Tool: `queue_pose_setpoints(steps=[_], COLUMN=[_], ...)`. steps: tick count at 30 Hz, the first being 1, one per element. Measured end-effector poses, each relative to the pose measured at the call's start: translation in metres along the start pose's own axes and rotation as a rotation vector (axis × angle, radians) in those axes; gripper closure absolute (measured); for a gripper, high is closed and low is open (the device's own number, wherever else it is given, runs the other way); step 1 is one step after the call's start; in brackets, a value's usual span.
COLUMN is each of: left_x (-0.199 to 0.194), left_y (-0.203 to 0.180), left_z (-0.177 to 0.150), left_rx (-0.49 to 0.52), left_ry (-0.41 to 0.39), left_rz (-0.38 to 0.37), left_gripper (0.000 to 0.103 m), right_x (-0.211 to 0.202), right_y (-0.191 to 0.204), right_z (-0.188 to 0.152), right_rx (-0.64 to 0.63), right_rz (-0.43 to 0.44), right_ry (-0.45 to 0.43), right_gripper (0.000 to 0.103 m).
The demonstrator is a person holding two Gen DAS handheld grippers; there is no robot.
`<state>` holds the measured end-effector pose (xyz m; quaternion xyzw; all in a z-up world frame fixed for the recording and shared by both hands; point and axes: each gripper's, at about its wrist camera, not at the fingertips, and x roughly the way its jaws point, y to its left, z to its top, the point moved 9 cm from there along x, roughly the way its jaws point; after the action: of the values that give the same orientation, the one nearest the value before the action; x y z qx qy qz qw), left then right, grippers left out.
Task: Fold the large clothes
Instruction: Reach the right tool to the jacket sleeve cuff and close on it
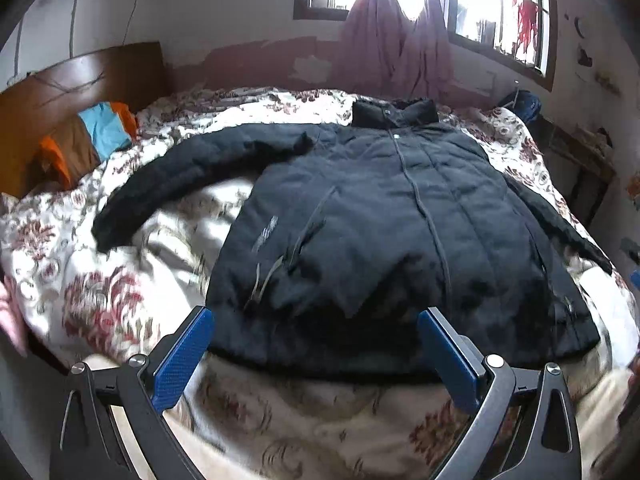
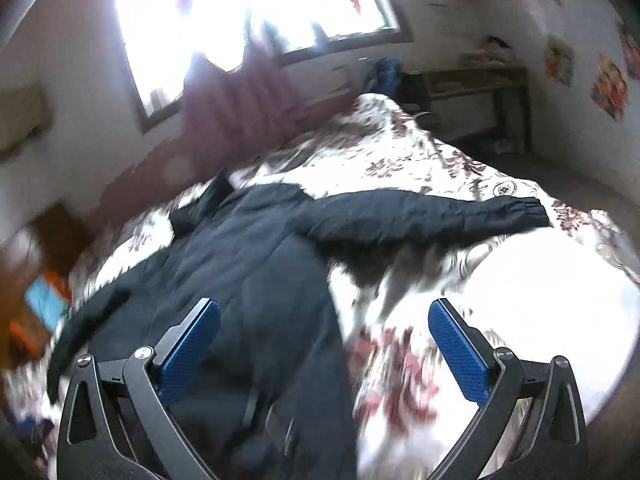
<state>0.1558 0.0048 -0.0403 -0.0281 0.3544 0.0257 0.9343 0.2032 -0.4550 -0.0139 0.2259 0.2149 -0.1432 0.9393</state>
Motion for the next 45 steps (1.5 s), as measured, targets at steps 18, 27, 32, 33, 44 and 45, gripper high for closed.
queue_pose_setpoints(steps=[18,27,32,33,44,45], left_x=[0.112,0.188,0.232,0.239,0.312,0.314], left_y=[-0.204,-0.326,-0.383,-0.391,-0.418,-0.417], left_z=[0.131,0.175,0.185,0.186,0.142,0.141], left_rx=[0.184,0.168,0.209,0.188,0.369,0.362], left_ry=[-0.038,0.063,0.099,0.107,0.199,0.201], left_rz=[-0.095,-0.213,-0.277,-0.297,-0.141,-0.148], left_gripper=[0.0,0.0,0.0,0.0,0.0,0.0], right_x=[0.136,0.148,0.153,0.156,0.171,0.175], right_y=[-0.15,-0.227,-0.228,-0.225,-0.228,-0.229], right_z=[0.068,0.067,0.07,0.071,0.053,0.051], right_rx=[0.412,0.485,0.482,0.465,0.324,0.301], right_rz=[-0.091,-0.239,-0.224,-0.223,-0.42,-0.445], right_ry=[0.011,0.1,0.053,0.059,0.175,0.189], right_gripper=[0.001,0.001,0.001,0.002,0.016,0.016])
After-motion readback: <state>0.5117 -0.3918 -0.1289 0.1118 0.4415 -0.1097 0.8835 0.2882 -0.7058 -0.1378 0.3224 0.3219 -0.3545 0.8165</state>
